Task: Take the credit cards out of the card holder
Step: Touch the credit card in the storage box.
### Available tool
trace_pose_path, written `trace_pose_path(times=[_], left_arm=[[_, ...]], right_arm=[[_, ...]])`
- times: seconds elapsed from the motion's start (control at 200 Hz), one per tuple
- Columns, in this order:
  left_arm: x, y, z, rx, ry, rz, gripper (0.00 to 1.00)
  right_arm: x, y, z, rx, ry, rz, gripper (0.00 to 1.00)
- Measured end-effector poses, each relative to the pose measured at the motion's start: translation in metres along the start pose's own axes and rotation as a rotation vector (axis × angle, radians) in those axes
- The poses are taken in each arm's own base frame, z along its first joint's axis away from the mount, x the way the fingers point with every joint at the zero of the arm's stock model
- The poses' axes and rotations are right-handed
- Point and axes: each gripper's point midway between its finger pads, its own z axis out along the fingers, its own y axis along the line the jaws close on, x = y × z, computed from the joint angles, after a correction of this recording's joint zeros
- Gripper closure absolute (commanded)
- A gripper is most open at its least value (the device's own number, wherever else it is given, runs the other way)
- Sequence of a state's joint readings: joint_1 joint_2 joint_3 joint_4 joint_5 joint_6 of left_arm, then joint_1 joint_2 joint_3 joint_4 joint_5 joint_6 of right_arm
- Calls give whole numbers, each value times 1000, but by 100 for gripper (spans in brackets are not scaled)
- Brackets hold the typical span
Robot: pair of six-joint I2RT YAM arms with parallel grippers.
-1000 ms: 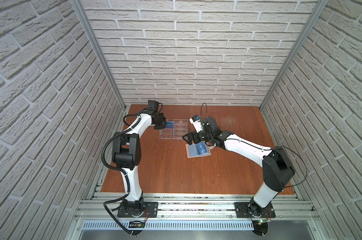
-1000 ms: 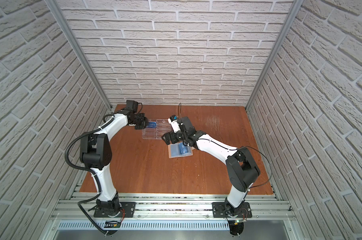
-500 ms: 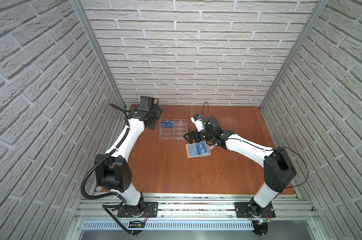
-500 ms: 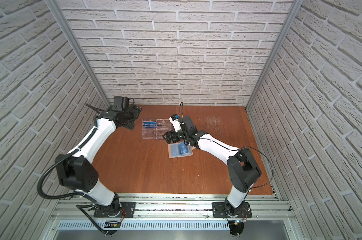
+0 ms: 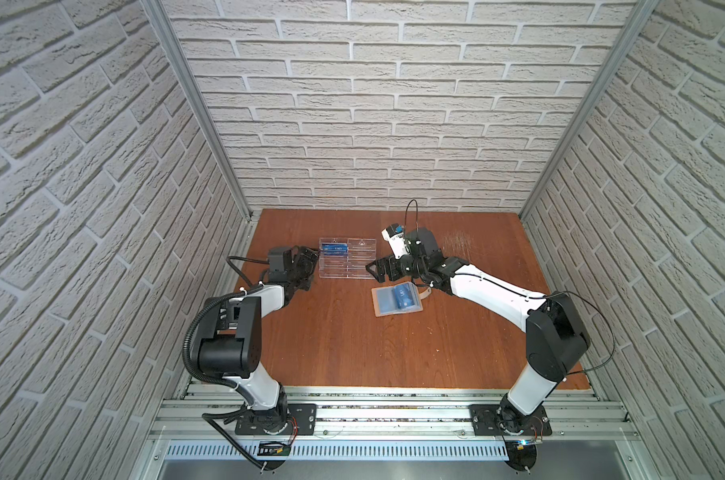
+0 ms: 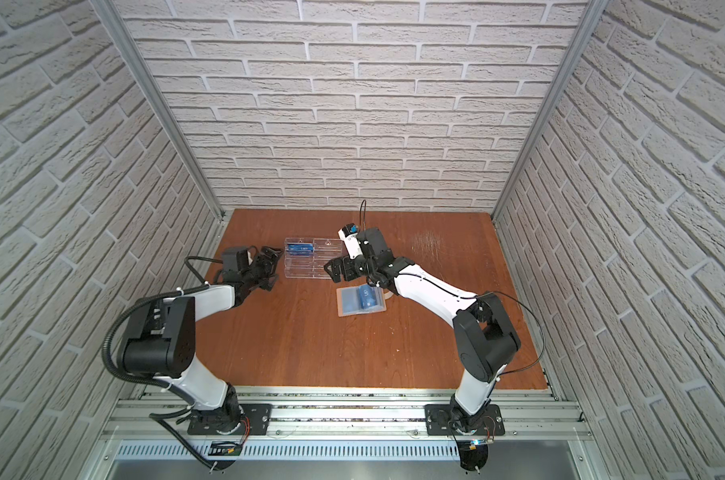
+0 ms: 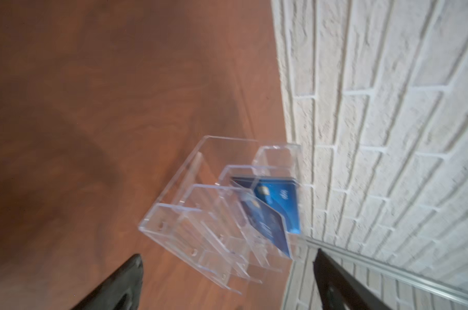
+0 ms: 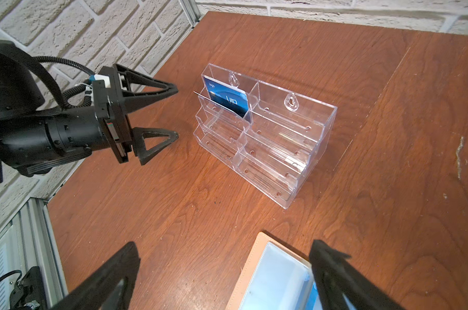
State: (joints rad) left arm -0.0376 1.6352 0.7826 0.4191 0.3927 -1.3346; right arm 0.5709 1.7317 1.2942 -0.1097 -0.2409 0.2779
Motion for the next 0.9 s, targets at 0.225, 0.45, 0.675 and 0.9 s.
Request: trace_pose_path(times=[0.225,0.45,0.675,0.9], left_arm=[[2,-79,-18,171,-6,215,2],[-3,-82,-20,112,-16,312,2],[-1,-63,-3,53,19,304,2],[-2,-62,10,37,34,296,2]], right_arm=[[4,-6,4,10,13,9,0],[0,-11,6,19,9,24,0],[-10,-11,15,18,7,44,0],[-4,-13,21,16,27,60,0]])
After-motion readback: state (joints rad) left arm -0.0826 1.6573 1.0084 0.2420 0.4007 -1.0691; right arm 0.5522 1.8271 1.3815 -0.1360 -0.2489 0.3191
